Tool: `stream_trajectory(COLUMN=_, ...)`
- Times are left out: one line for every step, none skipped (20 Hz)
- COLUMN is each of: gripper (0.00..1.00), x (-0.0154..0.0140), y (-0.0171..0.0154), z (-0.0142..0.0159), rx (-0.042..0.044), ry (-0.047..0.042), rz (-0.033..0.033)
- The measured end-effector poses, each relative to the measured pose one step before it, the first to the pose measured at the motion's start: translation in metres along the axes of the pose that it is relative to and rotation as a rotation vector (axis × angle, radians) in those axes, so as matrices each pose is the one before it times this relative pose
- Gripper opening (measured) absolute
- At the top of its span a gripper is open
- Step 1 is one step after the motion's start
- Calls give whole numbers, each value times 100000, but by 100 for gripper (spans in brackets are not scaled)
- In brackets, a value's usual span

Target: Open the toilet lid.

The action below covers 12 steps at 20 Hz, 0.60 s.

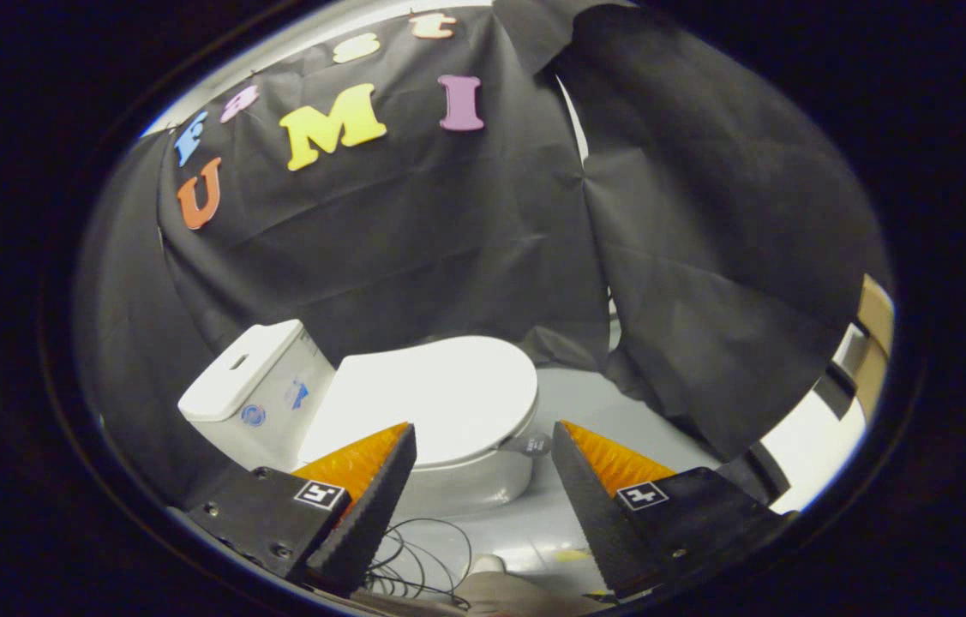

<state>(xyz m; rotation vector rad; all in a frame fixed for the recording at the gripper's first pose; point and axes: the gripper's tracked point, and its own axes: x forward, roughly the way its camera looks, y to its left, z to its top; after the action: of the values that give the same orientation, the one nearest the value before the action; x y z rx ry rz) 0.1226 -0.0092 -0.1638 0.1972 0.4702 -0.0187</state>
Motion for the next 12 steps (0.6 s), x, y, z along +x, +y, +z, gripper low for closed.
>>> stream_trajectory(gripper=100, x=855, y=-523, z=-242, rx=1892, ry=3221, rz=-19)
stream_trajectory(gripper=99, x=842, y=-687, z=-160, rx=1848, ry=2817, rz=-479)
stream_trajectory(gripper=100, x=1081, y=-715, z=-295, rx=2011, ry=2491, rz=-493)
stream_trajectory(gripper=100, x=1034, y=-614, z=-208, rx=1926, ry=2872, rz=-256)
stream_trajectory(gripper=100, x=903, y=-529, z=-396, rx=1472, ry=2959, rz=-7)
stream_trajectory(gripper=99, x=1133, y=-455, z=-266, rx=1420, ry=3338, rz=360)
stream_trajectory(gripper=99, x=736, y=-439, z=-197, rx=743, ry=2363, rz=27)
stream_trajectory(gripper=99, x=912, y=-565, z=-71, rx=1035, ry=2186, rz=-82)
stream_trajectory(gripper=99, x=753, y=-257, z=72, rx=1359, ry=1396, rz=472)
stream_trajectory(gripper=99, x=718, y=-137, z=-52, rx=2924, ry=1916, rz=1036)
stream_trajectory(gripper=99, x=573, y=158, z=13, rx=487, ry=2588, rz=1975)
stream_trajectory(gripper=98, x=1001, y=21, z=-296, rx=586, ry=1588, rz=298)
